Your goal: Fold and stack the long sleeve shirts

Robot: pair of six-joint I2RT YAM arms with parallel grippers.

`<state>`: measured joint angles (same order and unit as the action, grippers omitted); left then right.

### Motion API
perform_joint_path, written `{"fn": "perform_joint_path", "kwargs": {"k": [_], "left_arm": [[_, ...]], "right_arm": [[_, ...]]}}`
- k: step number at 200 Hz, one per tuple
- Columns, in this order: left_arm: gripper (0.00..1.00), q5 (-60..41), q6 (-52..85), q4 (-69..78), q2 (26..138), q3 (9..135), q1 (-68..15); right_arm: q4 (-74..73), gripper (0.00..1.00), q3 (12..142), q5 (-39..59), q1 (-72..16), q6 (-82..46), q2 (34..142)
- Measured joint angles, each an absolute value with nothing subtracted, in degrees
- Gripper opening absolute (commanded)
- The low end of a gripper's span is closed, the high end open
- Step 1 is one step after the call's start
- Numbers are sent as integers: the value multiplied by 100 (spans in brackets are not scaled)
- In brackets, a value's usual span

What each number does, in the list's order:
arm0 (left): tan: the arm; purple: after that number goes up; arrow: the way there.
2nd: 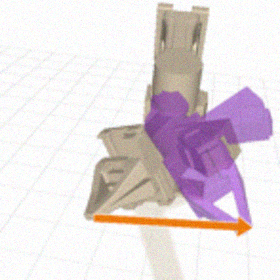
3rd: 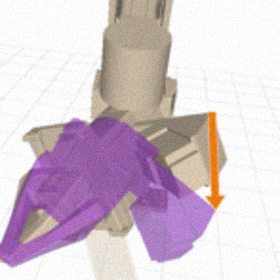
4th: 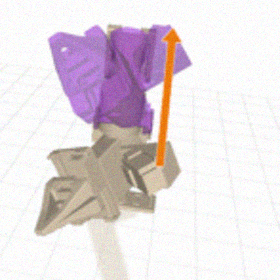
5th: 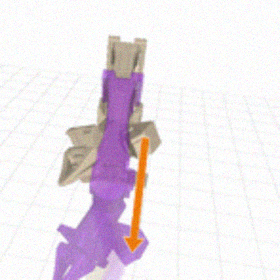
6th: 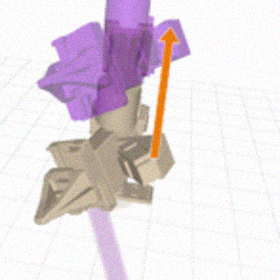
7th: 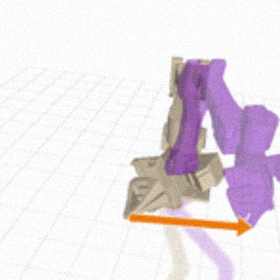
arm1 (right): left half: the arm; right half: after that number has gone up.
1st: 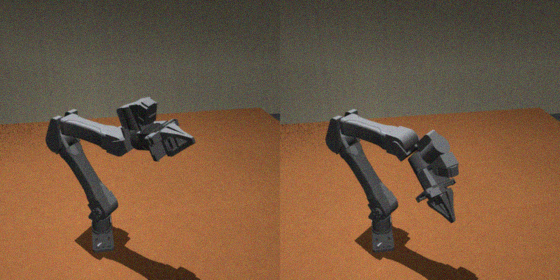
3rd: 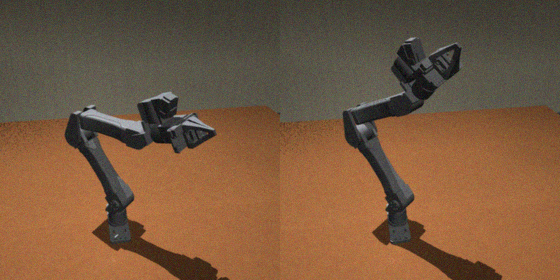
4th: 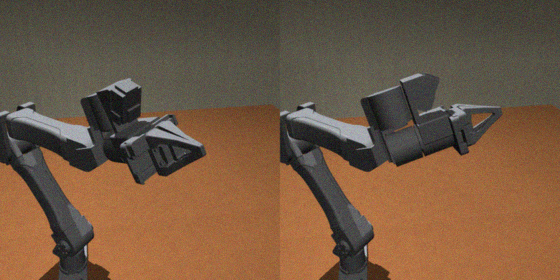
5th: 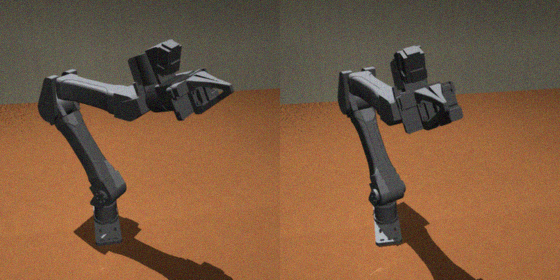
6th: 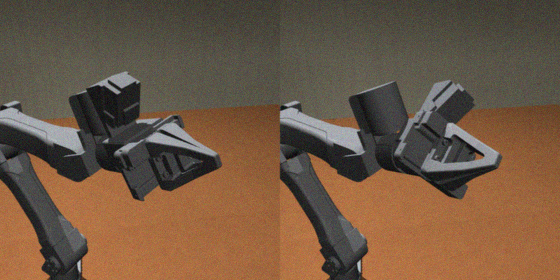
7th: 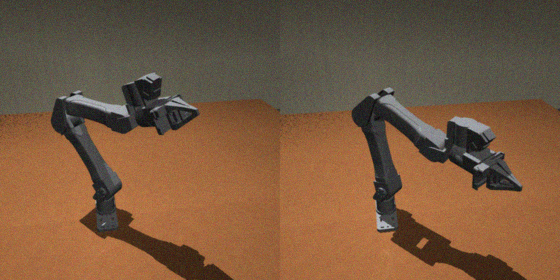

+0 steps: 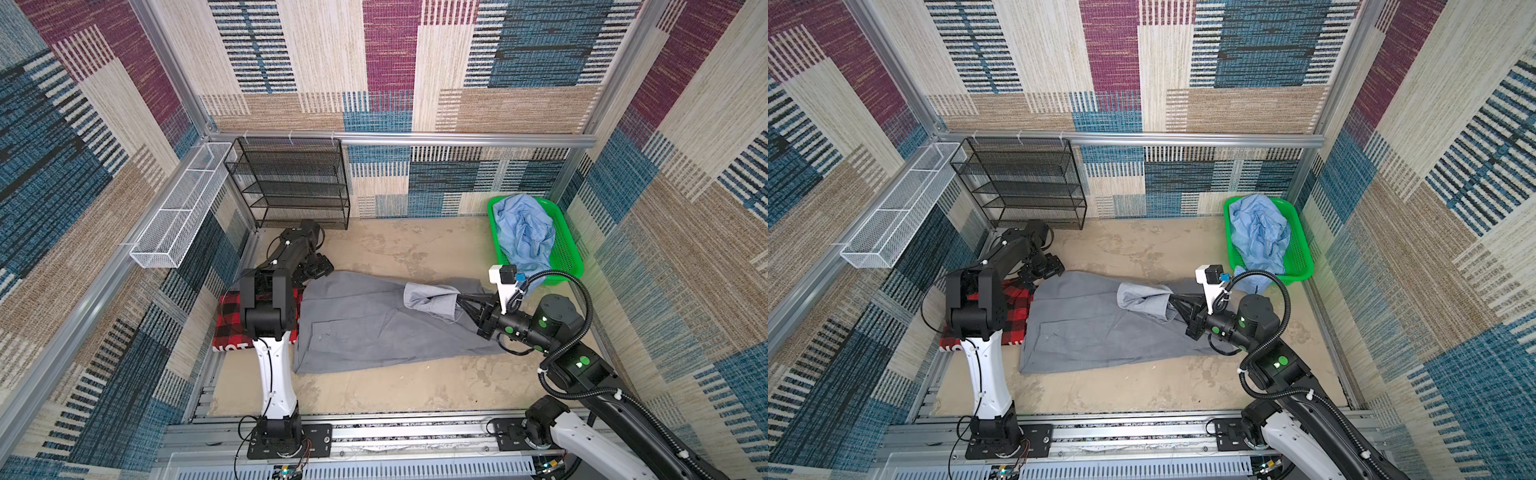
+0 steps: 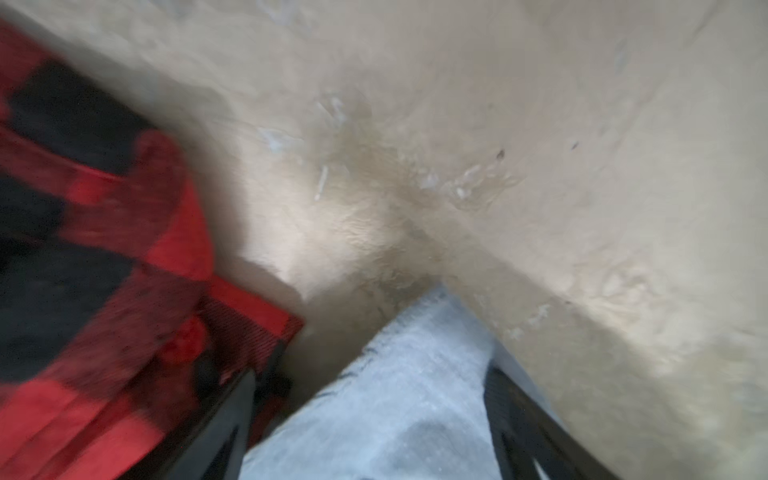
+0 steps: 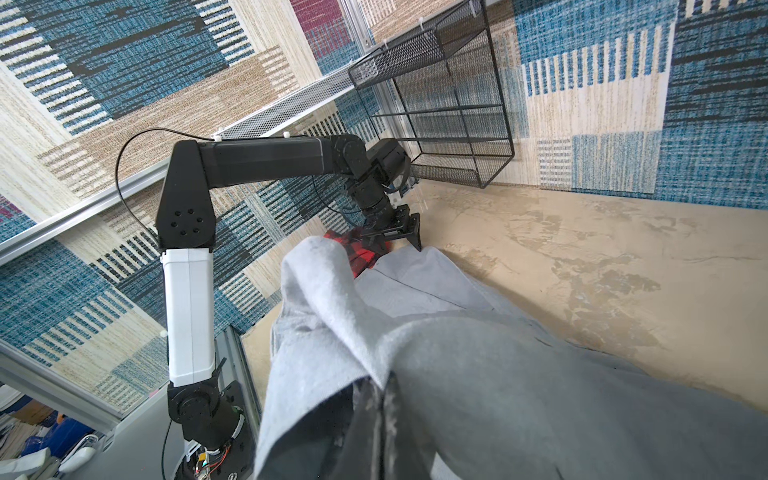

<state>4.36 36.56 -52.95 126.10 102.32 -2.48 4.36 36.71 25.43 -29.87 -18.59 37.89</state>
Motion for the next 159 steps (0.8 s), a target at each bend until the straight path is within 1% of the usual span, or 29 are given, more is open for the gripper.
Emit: {"fn": "perform_joint_path", "kwargs": {"k": [13,15,18,25,38,50,61,73,84,95,116,123,141,148,153,159], "left_arm": [[79,432,3636,-5293,12693,10269,-252],[77,434,3634,-5295,12704,10276,-252],[72,434,3623,-5297,12715,10289,-257],[69,436,3621,-5293,12744,10304,-270],[67,456,3592,-5293,12792,10339,-276],[62,458,3581,-5293,12829,10353,-290],[61,471,3579,-5293,12868,10361,-290],[53,484,3577,-5286,12899,10381,-290],[50,495,3573,-5275,12910,10394,-292],[40,506,3559,-5258,12923,10403,-303],[29,565,3548,-5223,12934,10414,-311],[27,580,3538,-5225,12936,10425,-311],[14,622,3511,-5229,12940,10442,-305],[11,644,3509,-5231,12940,10444,-305],[5,676,3500,-5231,12936,10444,-305],[2,709,3492,-5236,12921,10444,-305]], "right_arm": [[434,0,3662,2552,-2987,-1859,3780],[434,0,3662,2554,-2987,-1859,3778],[434,0,3660,2554,-2987,-1859,3778],[434,0,3658,2561,-2987,-1859,3780],[434,0,3658,2589,-2987,-1859,3791],[429,0,3658,2596,-2989,-1859,3806],[423,0,3658,2615,-2987,-1859,3835],[423,0,3649,2637,-2987,-1859,3846],[423,0,3647,2644,-2987,-1859,3846],[421,0,3647,2650,-2987,-1859,3844],[419,0,3645,2655,-2989,-1861,3839],[419,0,3642,2655,-2989,-1861,3839],[419,0,3638,2657,-2987,-1861,3841],[416,0,3638,2657,-2987,-1861,3848],[414,0,3638,2657,-2987,-1861,3854],[419,0,3638,2655,-2987,-1861,3854]]}}
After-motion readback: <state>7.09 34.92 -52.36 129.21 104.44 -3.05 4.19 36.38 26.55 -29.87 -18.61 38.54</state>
